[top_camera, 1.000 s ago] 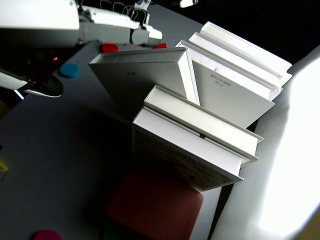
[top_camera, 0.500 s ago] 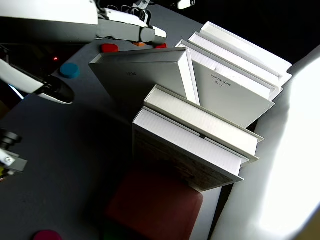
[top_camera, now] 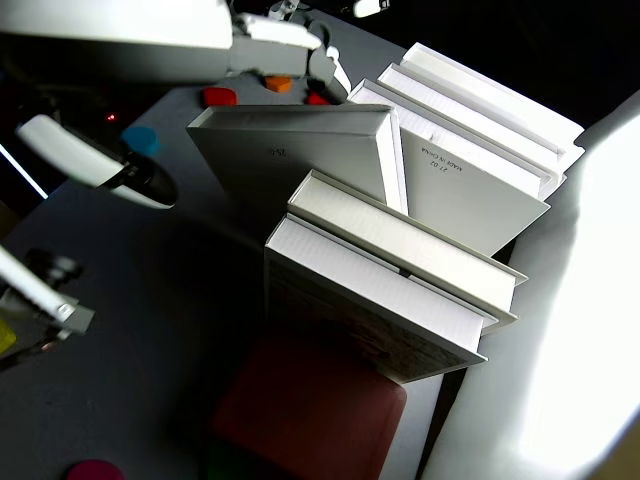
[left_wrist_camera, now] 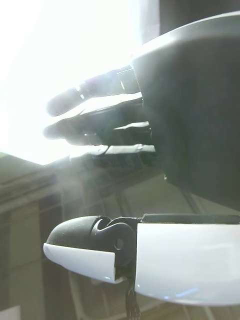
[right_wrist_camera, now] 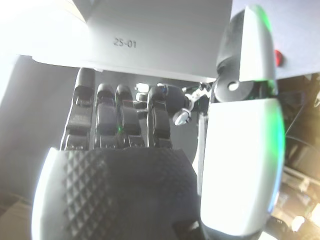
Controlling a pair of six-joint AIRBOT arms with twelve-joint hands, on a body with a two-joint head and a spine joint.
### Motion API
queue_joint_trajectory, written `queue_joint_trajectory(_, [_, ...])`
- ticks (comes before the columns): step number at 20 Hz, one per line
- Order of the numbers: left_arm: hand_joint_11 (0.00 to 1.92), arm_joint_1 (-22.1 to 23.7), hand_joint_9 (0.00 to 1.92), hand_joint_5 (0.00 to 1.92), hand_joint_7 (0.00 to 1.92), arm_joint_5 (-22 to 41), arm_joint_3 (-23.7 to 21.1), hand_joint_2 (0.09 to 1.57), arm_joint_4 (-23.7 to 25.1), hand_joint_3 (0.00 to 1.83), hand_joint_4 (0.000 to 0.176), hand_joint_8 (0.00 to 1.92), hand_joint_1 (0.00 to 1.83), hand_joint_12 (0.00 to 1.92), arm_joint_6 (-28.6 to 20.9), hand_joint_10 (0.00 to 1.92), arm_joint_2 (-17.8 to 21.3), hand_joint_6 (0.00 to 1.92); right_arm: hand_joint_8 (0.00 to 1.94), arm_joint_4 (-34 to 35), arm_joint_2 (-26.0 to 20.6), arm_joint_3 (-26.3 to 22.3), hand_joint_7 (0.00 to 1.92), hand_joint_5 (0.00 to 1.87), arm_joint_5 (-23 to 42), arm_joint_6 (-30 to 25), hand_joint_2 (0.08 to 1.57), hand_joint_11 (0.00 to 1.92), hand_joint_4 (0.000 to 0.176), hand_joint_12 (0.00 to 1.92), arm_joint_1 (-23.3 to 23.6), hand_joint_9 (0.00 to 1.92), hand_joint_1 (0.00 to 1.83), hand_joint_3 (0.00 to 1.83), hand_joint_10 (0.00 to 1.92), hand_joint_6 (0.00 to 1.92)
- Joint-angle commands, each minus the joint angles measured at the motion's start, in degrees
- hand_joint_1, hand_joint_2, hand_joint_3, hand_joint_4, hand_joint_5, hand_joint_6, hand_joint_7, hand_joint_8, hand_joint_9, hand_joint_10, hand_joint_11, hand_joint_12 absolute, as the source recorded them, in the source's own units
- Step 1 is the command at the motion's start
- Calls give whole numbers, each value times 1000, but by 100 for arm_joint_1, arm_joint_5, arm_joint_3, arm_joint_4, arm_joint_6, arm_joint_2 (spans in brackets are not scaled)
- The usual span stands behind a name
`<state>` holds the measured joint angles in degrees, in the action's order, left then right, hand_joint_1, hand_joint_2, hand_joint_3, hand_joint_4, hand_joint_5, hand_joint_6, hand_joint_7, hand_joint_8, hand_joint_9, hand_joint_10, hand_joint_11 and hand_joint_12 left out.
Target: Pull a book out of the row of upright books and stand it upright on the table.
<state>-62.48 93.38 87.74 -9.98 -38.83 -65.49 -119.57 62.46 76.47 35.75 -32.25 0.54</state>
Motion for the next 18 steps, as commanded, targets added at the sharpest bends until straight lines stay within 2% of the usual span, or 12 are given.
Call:
queue_joint_trajectory(1, [0, 60, 406, 442, 347, 602, 12, 1083, -184, 0, 0, 0, 1174, 1466, -52, 405, -16, 0, 0, 247, -11, 42, 0, 174, -190, -6, 826, 0, 169, 760, 17, 0, 1113, 1, 0, 0])
queue_joint_trajectory(5, [0, 85, 302, 445, 316, 602, 14, 1092, -157, 0, 0, 2, 1122, 1387, -52, 612, -16, 6, 20, 262, 67, 64, 132, 429, -185, -6, 843, 0, 98, 1116, -98, 130, 1244, 4, 42, 68])
queue_joint_trajectory(6, [0, 84, 308, 444, 303, 602, 13, 1097, -154, 0, 0, 0, 1119, 1398, -52, 619, -16, 5, 69, 258, 84, 67, 410, 719, -176, -6, 880, 0, 19, 1391, -98, 314, 1341, 5, 201, 145])
queue_joint_trajectory(7, [0, 84, 301, 453, 312, 602, 11, 1100, -152, 0, 0, 4, 1102, 1402, -52, 618, -19, 8, 167, 256, 101, 71, 729, 909, -150, -6, 934, 201, 0, 1465, -99, 668, 1406, 18, 389, 203])
queue_joint_trajectory(8, [0, 84, 306, 460, 315, 602, 13, 1100, -141, 0, 0, 6, 1098, 1403, -52, 620, -32, 11, 758, 273, 130, 74, 921, 1006, -127, -6, 1065, 421, 0, 1447, -98, 871, 1272, 16, 489, 840])
queue_joint_trajectory(9, [0, 85, 300, 432, 296, 602, 14, 1106, -128, 0, 0, 2, 1107, 1376, -52, 606, -38, 4, 726, 275, 153, 83, 1029, 995, -99, -6, 1082, 686, 0, 1446, -98, 968, 1361, 1, 1048, 922])
queue_joint_trajectory(10, [0, 92, 301, 405, 283, 602, 12, 1105, -110, 0, 0, 0, 1108, 1373, -52, 604, -39, 0, 1128, 324, 170, 90, 1022, 1070, -92, -6, 1093, 934, 0, 1741, -96, 1112, 1292, 1, 1454, 614])
queue_joint_trajectory(11, [0, 97, 307, 408, 291, 602, 11, 1102, -107, 0, 0, 3, 1095, 1396, -52, 620, -43, 3, 1310, 377, 188, 107, 963, 1028, -65, -6, 1123, 1026, 0, 1880, -95, 1132, 1270, 2, 1651, 626])
queue_joint_trajectory(13, [0, 96, 293, 392, 311, 602, 11, 1106, -111, 0, 0, 4, 1042, 1419, -52, 669, -43, 4, 1289, 495, 205, 129, 983, 1076, -32, -6, 1109, 950, 0, 1907, -93, 1076, 1271, 0, 1611, 549])
queue_joint_trajectory(14, [0, 96, 283, 386, 320, 602, 8, 1117, -109, 3, 0, 4, 1042, 1434, -52, 701, -44, 1, 1138, 501, 214, 130, 1040, 1154, -11, -6, 1077, 831, 0, 1713, -88, 1024, 1277, 0, 1304, 497])
queue_joint_trajectory(16, [0, 95, 280, 390, 338, 602, 4, 1110, -102, 0, 0, 8, 1027, 1457, -52, 729, -48, 2, 1235, 514, 229, 128, 1007, 1089, 11, -6, 1099, 946, 0, 1886, -88, 1079, 1272, 2, 1569, 540])
queue_joint_trajectory(18, [0, 99, 287, 406, 310, 602, 4, 1104, -99, 0, 0, 3, 1023, 1459, -52, 737, -54, 8, 1150, 560, 227, 128, 1040, 1092, 37, -6, 1086, 837, 0, 1778, -88, 1025, 1279, 0, 1362, 591])
